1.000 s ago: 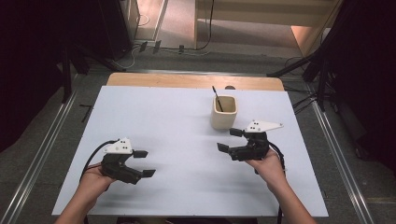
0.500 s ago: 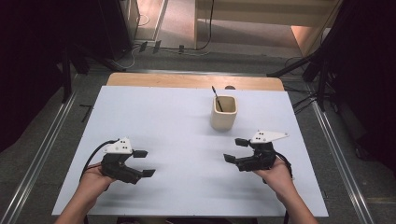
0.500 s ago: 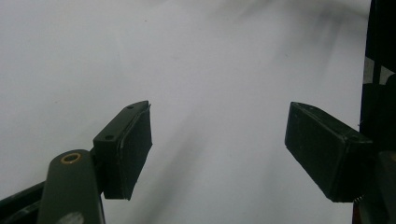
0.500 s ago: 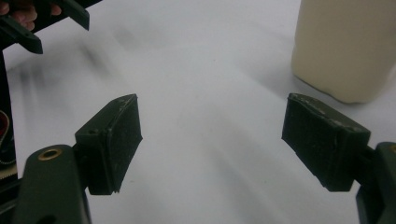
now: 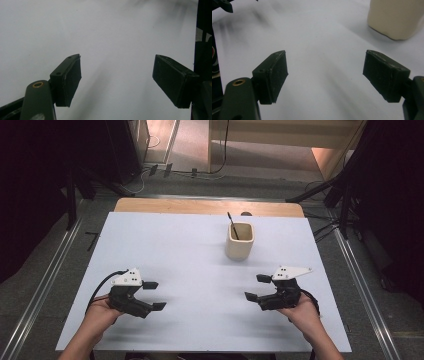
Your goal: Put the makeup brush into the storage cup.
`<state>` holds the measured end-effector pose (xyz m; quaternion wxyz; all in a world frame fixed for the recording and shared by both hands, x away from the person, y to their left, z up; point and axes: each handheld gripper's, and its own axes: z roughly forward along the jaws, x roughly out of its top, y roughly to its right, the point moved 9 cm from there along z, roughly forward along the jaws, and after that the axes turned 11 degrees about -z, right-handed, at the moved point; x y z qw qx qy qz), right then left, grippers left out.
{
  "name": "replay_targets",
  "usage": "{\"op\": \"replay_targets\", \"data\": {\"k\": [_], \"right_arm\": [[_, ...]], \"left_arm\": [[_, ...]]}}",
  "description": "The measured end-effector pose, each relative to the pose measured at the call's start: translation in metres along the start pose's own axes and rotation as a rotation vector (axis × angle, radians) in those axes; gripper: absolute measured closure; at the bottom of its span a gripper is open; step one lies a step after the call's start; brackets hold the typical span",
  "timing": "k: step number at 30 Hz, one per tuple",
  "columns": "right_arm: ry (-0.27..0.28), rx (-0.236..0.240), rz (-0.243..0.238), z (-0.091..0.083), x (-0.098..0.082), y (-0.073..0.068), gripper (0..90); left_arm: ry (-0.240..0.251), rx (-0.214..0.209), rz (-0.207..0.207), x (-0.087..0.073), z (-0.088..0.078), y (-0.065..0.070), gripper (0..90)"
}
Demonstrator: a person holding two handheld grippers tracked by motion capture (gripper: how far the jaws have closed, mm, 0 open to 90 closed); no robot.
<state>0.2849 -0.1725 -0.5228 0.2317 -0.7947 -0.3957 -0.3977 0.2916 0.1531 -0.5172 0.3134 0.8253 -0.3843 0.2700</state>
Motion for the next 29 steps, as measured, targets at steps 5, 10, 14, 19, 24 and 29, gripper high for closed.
{"op": "replay_targets", "data": {"k": [5, 10, 14, 19, 24, 29], "right_arm": [[-0.005, -0.009, 0.01, -0.0056, -0.005, 0.0012, 20.9], [-0.011, -0.01, 0.013, -0.0089, -0.0083, 0.0021, 20.9], [-0.019, -0.004, 0.013, -0.0088, -0.0102, 0.0016, 21.0], [-0.013, 0.001, 0.012, -0.008, -0.0092, 0.0016, 21.1], [-0.02, 0.004, 0.007, -0.007, -0.0098, 0.0007, 21.2], [-0.023, 0.002, 0.007, -0.0072, -0.0102, 0.0013, 21.2]], "left_arm": [[-0.003, -0.002, -0.002, -0.0006, 0.0008, -0.0006, 23.3], [-0.002, 0.0, -0.002, -0.0003, 0.0008, -0.0008, 23.4], [-0.008, 0.002, -0.006, -0.0012, 0.0015, -0.001, 23.4], [-0.008, 0.003, -0.007, -0.0013, 0.0018, -0.001, 23.3], [-0.002, 0.004, 0.003, -0.0007, 0.0015, -0.0006, 23.3], [0.015, 0.003, 0.009, 0.0011, 0.0013, 0.0001, 23.4]]}}
